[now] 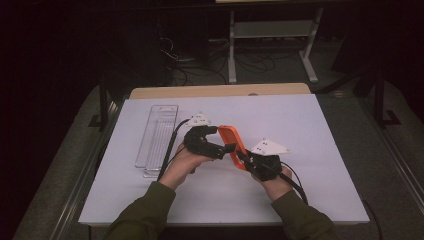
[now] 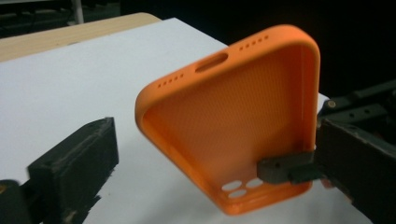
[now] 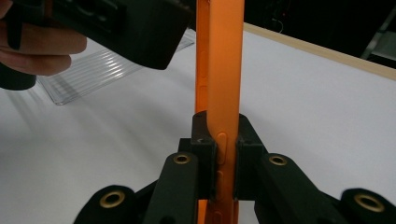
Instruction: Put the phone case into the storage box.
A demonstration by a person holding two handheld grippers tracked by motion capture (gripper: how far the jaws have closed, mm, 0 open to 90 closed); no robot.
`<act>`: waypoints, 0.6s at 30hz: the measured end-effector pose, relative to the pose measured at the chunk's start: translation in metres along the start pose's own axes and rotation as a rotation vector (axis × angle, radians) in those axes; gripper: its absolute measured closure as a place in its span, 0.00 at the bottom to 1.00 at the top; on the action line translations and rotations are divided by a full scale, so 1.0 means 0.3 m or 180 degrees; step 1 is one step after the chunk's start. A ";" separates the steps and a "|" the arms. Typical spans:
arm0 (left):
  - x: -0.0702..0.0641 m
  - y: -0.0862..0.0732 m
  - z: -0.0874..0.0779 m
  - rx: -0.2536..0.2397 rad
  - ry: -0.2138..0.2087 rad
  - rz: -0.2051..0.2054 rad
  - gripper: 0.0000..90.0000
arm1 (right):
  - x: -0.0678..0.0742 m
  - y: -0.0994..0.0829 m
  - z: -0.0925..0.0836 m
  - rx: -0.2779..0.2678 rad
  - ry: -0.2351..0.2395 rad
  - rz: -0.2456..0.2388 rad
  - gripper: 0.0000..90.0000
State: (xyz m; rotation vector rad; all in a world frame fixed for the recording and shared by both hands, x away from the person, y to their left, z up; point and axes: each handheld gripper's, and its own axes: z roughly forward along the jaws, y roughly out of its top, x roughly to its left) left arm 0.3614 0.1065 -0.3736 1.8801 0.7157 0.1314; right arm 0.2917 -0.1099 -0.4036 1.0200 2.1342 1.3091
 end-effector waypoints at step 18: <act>-0.020 -0.006 0.028 -0.0066 -0.0023 -0.0160 0.00 | 0.034 0.003 0.017 -0.0068 0.0083 0.0027 0.89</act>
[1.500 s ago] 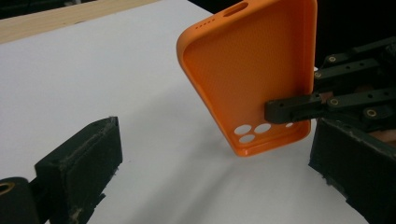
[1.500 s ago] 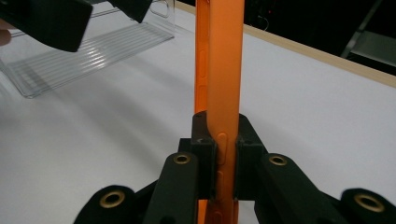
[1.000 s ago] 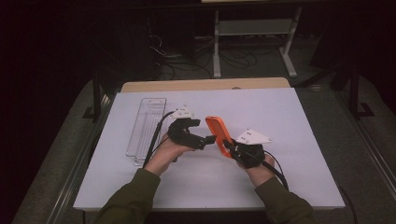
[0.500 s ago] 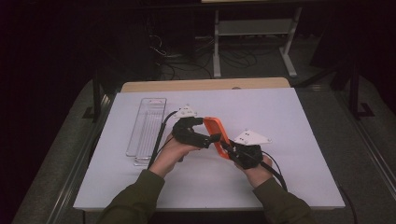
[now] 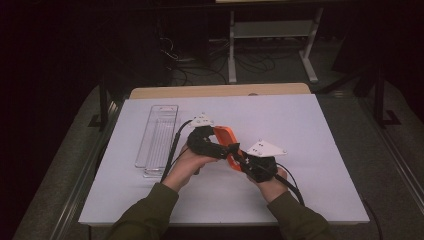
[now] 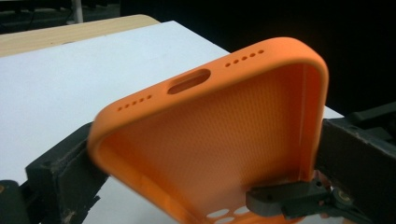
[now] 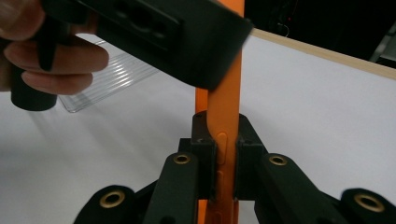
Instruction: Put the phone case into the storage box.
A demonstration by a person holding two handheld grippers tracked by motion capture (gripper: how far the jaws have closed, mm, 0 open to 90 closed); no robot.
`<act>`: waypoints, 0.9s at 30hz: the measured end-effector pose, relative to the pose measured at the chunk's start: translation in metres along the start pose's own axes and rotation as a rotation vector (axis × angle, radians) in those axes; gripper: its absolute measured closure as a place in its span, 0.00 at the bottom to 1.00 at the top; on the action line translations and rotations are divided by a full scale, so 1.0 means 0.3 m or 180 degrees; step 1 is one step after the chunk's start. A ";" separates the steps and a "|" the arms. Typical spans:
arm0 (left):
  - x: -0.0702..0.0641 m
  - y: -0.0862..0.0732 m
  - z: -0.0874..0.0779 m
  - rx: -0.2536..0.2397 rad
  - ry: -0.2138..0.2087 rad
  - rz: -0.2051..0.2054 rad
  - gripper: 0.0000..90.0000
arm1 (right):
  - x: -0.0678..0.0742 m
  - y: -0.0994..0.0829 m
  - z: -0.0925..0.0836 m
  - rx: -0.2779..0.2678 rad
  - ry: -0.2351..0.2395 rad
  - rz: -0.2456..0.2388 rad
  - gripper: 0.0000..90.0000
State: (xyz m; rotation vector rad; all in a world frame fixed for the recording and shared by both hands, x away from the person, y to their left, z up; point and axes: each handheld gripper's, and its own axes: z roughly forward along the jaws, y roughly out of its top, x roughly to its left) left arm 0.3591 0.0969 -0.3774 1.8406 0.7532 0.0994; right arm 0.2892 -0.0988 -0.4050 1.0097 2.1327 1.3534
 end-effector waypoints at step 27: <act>0.017 0.002 -0.012 -0.0065 -0.0032 -0.0136 0.12 | 0.022 -0.011 0.018 0.0085 -0.0038 -0.0106 0.89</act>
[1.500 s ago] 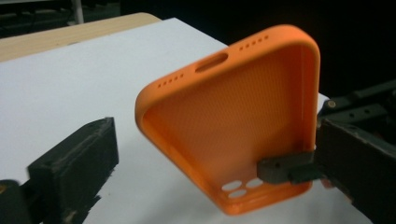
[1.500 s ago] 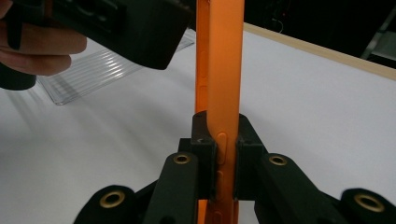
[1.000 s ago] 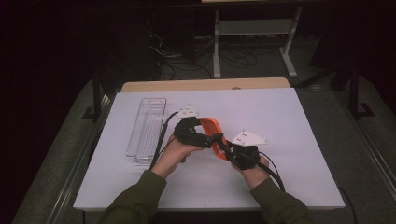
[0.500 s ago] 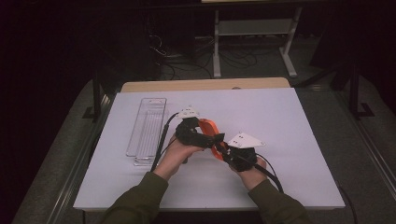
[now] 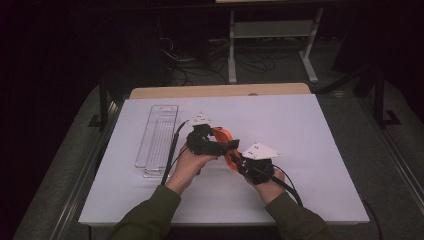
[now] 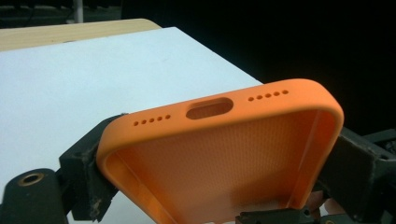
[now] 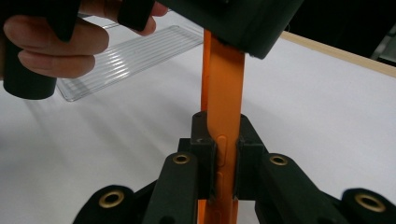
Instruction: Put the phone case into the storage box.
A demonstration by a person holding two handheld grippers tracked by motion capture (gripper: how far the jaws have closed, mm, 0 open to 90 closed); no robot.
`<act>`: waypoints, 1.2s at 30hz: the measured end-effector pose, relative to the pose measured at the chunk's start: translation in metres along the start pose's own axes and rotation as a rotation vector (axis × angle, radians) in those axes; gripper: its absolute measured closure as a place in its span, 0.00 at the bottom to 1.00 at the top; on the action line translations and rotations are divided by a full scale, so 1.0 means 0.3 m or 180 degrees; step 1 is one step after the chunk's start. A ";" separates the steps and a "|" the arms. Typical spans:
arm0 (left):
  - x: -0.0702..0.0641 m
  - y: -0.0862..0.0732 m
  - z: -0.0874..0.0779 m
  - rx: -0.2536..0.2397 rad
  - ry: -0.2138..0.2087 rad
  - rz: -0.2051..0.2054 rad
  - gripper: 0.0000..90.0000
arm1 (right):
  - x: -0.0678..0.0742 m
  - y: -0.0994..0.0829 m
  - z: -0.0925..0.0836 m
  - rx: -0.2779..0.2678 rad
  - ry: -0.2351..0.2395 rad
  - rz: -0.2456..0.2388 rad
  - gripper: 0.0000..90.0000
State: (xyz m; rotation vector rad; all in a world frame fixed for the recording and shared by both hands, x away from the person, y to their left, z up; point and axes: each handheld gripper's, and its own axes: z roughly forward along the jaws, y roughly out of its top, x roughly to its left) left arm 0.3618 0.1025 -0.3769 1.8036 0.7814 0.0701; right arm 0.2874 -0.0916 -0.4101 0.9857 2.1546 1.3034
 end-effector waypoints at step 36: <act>-0.010 0.015 -0.016 0.0023 0.0053 0.0102 0.16 | -0.001 -0.002 0.008 0.0061 0.0068 -0.0030 0.70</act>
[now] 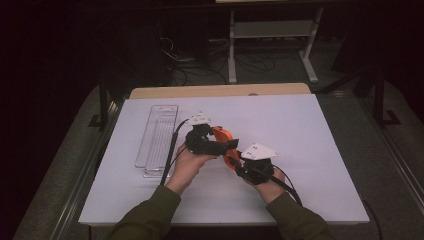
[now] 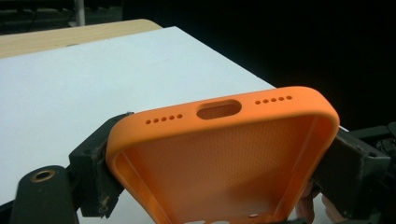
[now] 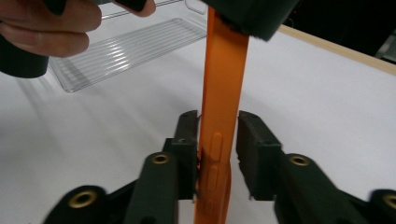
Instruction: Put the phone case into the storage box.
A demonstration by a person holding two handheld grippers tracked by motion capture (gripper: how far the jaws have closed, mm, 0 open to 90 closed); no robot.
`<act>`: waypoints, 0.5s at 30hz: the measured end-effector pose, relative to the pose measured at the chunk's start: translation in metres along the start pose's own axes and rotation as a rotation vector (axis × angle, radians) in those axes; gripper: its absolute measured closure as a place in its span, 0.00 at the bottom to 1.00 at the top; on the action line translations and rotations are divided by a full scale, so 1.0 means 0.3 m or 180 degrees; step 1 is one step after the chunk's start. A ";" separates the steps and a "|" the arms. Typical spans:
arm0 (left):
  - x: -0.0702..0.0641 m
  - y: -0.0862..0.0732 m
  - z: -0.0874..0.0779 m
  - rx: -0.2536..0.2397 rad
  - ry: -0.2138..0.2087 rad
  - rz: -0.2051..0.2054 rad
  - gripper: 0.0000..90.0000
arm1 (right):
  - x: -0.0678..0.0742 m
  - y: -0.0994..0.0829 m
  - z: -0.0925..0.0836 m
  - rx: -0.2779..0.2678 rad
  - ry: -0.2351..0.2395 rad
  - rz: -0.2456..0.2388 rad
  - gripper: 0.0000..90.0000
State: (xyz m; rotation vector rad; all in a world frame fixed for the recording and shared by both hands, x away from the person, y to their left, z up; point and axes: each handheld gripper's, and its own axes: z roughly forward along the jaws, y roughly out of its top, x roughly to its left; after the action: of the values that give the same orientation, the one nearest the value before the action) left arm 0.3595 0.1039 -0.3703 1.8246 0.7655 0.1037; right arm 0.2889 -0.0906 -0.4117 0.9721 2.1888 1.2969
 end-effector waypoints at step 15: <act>0.008 0.006 -0.016 0.0002 0.0049 0.0060 0.16 | -0.036 -0.003 0.012 0.0291 0.0289 0.0003 0.34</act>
State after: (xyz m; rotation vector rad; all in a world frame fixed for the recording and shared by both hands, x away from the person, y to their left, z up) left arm 0.3603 0.1088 -0.3675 1.8338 0.7594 0.1300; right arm 0.2981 -0.0969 -0.4141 0.9656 2.3350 1.2744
